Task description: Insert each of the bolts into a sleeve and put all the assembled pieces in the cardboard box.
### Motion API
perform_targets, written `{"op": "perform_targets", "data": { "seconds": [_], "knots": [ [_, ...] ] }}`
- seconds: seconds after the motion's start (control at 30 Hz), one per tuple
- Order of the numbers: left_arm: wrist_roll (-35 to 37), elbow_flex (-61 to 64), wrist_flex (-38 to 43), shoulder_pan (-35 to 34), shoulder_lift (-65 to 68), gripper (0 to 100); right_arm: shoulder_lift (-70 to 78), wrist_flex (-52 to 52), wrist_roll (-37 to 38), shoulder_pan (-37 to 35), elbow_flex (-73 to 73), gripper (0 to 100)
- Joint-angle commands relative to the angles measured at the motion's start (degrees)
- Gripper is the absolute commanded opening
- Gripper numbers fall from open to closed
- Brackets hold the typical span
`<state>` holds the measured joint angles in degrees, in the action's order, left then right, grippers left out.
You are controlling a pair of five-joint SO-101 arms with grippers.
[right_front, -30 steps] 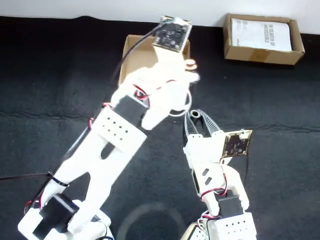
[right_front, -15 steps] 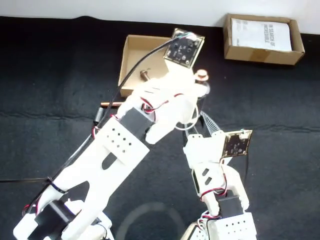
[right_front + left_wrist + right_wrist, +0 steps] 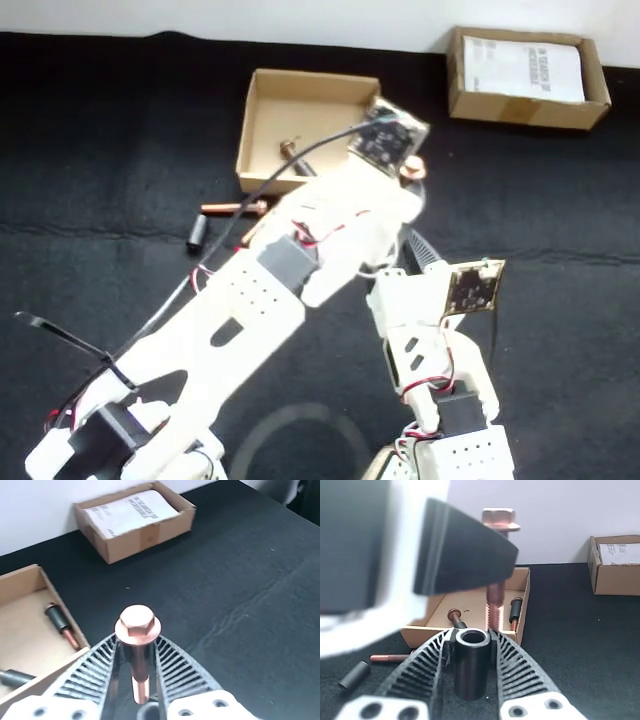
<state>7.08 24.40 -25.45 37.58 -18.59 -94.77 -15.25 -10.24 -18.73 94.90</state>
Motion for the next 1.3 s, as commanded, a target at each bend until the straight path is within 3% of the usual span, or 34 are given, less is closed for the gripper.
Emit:
{"op": "perform_targets", "data": {
  "seconds": [0.0,0.3,0.5,1.03,1.27],
  "knots": [
    [-0.4,-3.9,0.9,0.4,-2.9,1,-0.4,1.2,-0.3,-0.2,8.8,0.6],
    [-0.5,-10.0,-2.8,-0.3,-6.3,1,-0.3,1.2,-0.3,-0.2,8.8,0.6],
    [-0.4,-9.8,-10.2,0.0,-8.6,1,-0.3,1.2,-0.3,-0.2,8.8,0.6],
    [-0.2,-4.1,-10.1,-0.3,-8.5,1,-0.6,1.2,-0.3,-0.1,8.8,0.6],
    [-0.2,2.9,-3.6,0.0,-9.0,1,-0.6,1.2,-0.3,-0.1,8.8,0.6]
  ]
}}
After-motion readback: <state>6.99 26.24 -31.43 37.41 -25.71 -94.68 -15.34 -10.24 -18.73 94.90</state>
